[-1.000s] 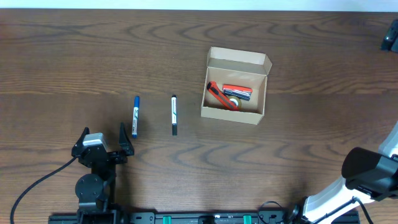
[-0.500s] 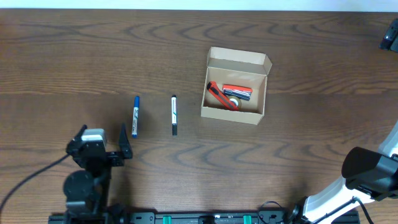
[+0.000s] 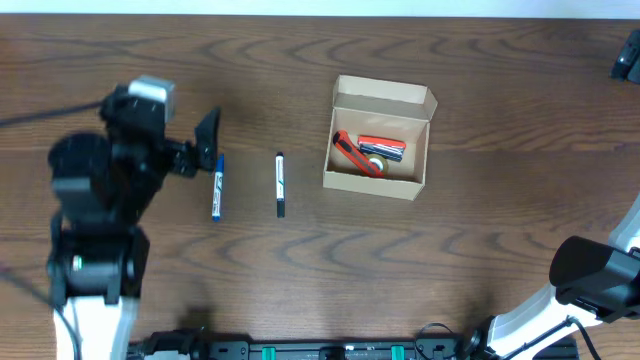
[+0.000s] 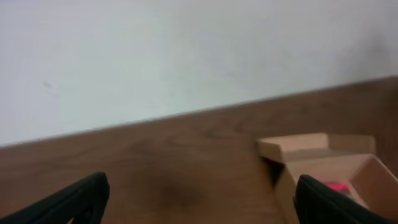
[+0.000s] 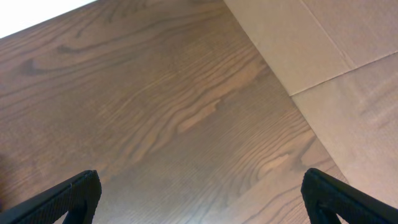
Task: Pack container
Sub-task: 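Move the left gripper over the blue-capped marker and grasp it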
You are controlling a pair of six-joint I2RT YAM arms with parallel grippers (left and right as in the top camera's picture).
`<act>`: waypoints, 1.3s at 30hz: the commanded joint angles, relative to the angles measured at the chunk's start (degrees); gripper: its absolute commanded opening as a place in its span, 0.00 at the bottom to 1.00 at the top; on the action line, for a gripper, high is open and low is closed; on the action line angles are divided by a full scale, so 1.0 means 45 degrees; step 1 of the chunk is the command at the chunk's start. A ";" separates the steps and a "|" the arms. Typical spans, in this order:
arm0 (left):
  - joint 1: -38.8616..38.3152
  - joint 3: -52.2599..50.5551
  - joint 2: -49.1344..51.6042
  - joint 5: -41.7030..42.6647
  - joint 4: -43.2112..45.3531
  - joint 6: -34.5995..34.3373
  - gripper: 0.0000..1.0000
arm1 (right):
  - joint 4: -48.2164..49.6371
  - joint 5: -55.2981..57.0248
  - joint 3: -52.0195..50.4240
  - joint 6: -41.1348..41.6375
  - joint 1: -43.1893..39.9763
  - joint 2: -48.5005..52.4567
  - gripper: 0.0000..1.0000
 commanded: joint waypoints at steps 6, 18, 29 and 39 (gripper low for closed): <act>-0.0981 0.2205 0.4726 -0.4507 -0.2953 -0.2200 0.95 | -0.0019 0.0005 0.0034 0.0214 -0.0049 0.0063 0.99; -0.1962 0.2317 0.6630 -0.5066 -0.5037 -0.2686 0.95 | -0.0019 0.0005 0.0034 0.0214 -0.0049 0.0063 0.99; -0.1719 0.1175 0.7378 -0.3551 -0.5387 -0.2395 0.95 | -0.0019 0.0005 0.0034 0.0214 -0.0053 0.0063 0.99; -0.0763 0.0602 0.8597 -0.4473 -0.4716 -0.2832 0.95 | -0.0019 0.0005 0.0034 0.0214 -0.0053 0.0063 0.99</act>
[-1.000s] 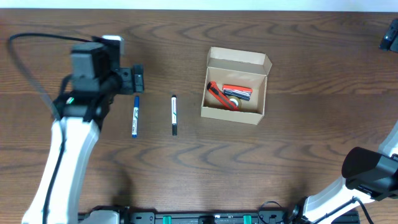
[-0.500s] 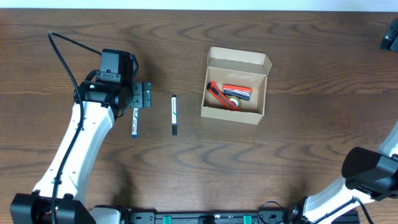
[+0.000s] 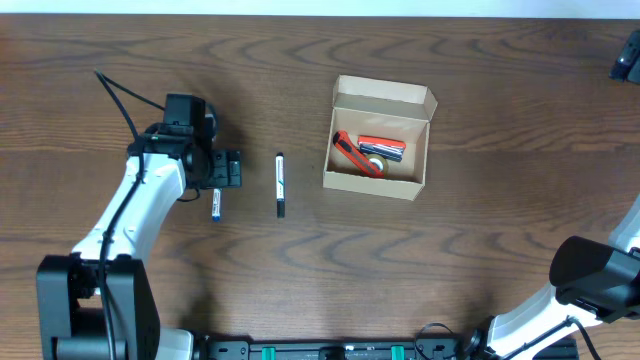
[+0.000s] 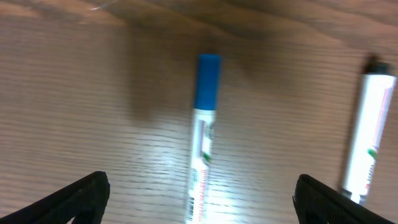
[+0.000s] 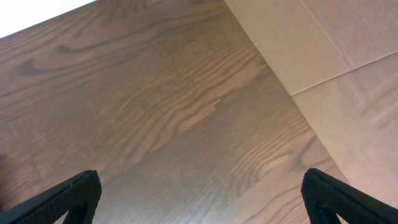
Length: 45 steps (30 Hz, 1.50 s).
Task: Pack container
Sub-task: 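Move the left gripper over the blue-capped marker and grasp it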
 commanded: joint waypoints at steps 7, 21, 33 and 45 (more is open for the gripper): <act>0.0214 0.0000 0.0748 -0.0495 0.0534 -0.0107 0.95 | -0.0015 0.0005 0.0034 0.0209 -0.0053 0.0063 0.99; 0.0214 0.0000 0.1685 -0.0228 0.0670 -0.0233 0.95 | -0.0015 0.0005 0.0034 0.0209 -0.0053 0.0063 0.99; 0.0209 0.0000 0.2856 -0.0117 0.0641 -0.0243 0.95 | -0.0015 0.0005 0.0034 0.0209 -0.0053 0.0063 0.99; 0.0209 0.0000 0.2875 0.0034 0.0661 -0.0219 0.87 | -0.0015 0.0005 0.0034 0.0209 -0.0053 0.0063 0.99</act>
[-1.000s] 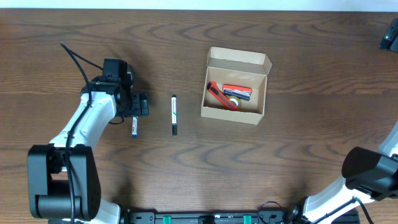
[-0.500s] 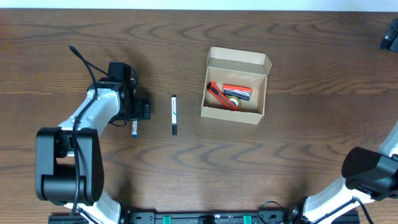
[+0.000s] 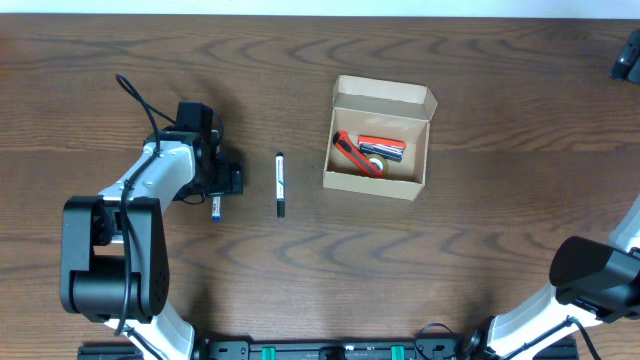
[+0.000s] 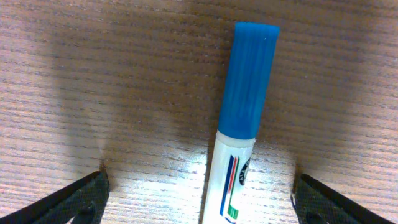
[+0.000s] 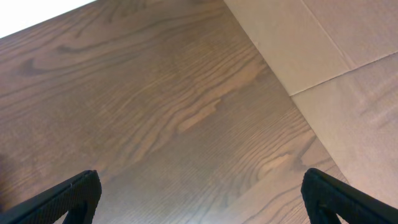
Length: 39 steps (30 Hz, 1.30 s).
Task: Pack container
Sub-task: 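Move the left gripper over the blue-capped marker and grasp it, then lift the blue-capped marker and carry it over the box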
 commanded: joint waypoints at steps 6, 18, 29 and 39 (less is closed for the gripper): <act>0.0039 -0.0005 0.0160 0.0238 -0.0019 -0.0087 0.18 | -0.0019 0.0005 0.0034 0.0209 -0.0058 0.0063 0.99; 0.0024 0.0719 0.0155 0.2249 -0.0481 -0.0078 0.06 | -0.0019 0.0005 0.0034 0.0209 -0.0058 0.0063 0.99; -0.1744 0.8932 0.0155 0.6926 -0.3113 0.0413 0.06 | -0.0019 0.0005 0.0034 0.0209 -0.0053 0.0063 0.99; -0.4221 1.4197 0.0811 0.4634 -0.6149 0.5348 0.06 | -0.0019 0.0005 0.0034 0.0209 -0.0053 0.0063 0.99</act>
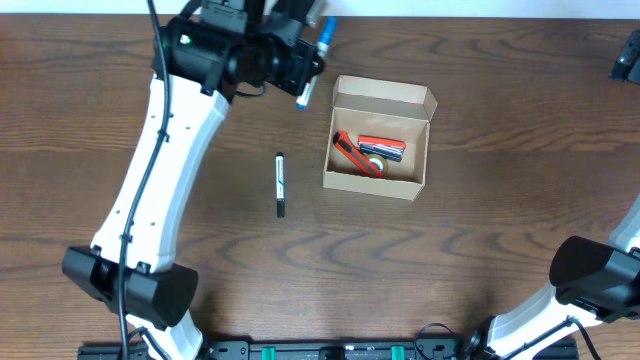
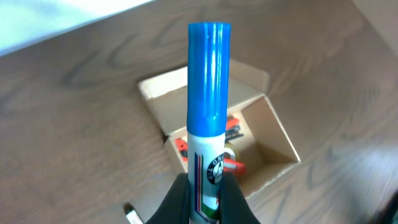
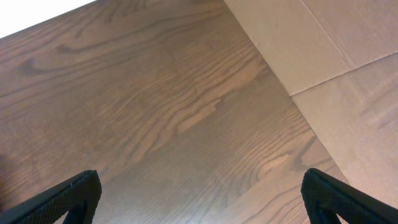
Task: Pack container
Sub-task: 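Lift the blue-capped marker and carry it over the box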
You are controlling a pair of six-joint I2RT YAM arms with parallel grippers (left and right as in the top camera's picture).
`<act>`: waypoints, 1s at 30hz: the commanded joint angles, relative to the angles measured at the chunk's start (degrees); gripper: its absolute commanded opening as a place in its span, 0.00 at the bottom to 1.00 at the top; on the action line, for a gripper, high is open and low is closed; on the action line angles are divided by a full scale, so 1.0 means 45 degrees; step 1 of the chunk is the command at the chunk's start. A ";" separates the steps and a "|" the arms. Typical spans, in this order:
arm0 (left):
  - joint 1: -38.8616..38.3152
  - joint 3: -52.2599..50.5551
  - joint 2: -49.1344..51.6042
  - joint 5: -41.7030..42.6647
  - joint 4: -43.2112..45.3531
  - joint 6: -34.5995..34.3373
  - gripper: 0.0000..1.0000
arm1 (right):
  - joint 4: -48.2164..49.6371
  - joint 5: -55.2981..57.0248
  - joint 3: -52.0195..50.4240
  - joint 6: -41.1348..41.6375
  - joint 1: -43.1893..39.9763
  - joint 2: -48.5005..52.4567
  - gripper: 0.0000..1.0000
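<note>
My left gripper (image 1: 303,62) hangs high over the table's back, just left of the open cardboard box (image 1: 373,184). It is shut on the blue-capped white marker (image 1: 324,31). In the left wrist view the marker (image 2: 209,99) stands up between the fingers (image 2: 180,202), and the box (image 2: 273,127) lies below and beyond it. A black-capped marker (image 1: 280,185) rests on the table left of the box; its tip (image 2: 131,214) shows at the bottom left. The right gripper (image 3: 199,199) is open over bare wood, with nothing between its fingers.
Inside the box lie a red cutter (image 1: 349,152), a red and black item (image 1: 383,147) and a small tape roll (image 1: 375,162). The right arm's base (image 1: 592,272) sits at the front right. Brown cardboard (image 3: 323,56) fills the upper right of the right wrist view.
The left gripper was open, low on the table around the blue marker. Now it is shut on that marker and holds it high beside the box. The right arm has not moved.
The left gripper stood raised and open near the blue marker at the table's left. Then it was lower, looking down at both markers, then down at the table with its fingers either side of the blue one. Now it holds that marker up by the box.
</note>
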 commanded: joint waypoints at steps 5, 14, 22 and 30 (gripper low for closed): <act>-0.0636 0.0753 0.1360 -0.0573 0.0121 0.2297 0.06 | -0.0019 0.0005 0.0034 0.0209 -0.0053 0.0063 0.99; -0.0636 0.1010 0.3628 0.0107 0.0223 0.2166 0.06 | -0.0019 0.0005 0.0034 0.0209 -0.0053 0.0063 0.99; -0.0942 0.1005 0.4269 0.2011 -0.0510 0.2220 0.06 | -0.0019 0.0005 0.0034 0.0209 -0.0053 0.0063 0.99; -0.2021 0.1073 0.4289 0.3332 -0.0952 0.2807 0.06 | -0.0019 0.0005 0.0034 0.0209 -0.0053 0.0063 0.99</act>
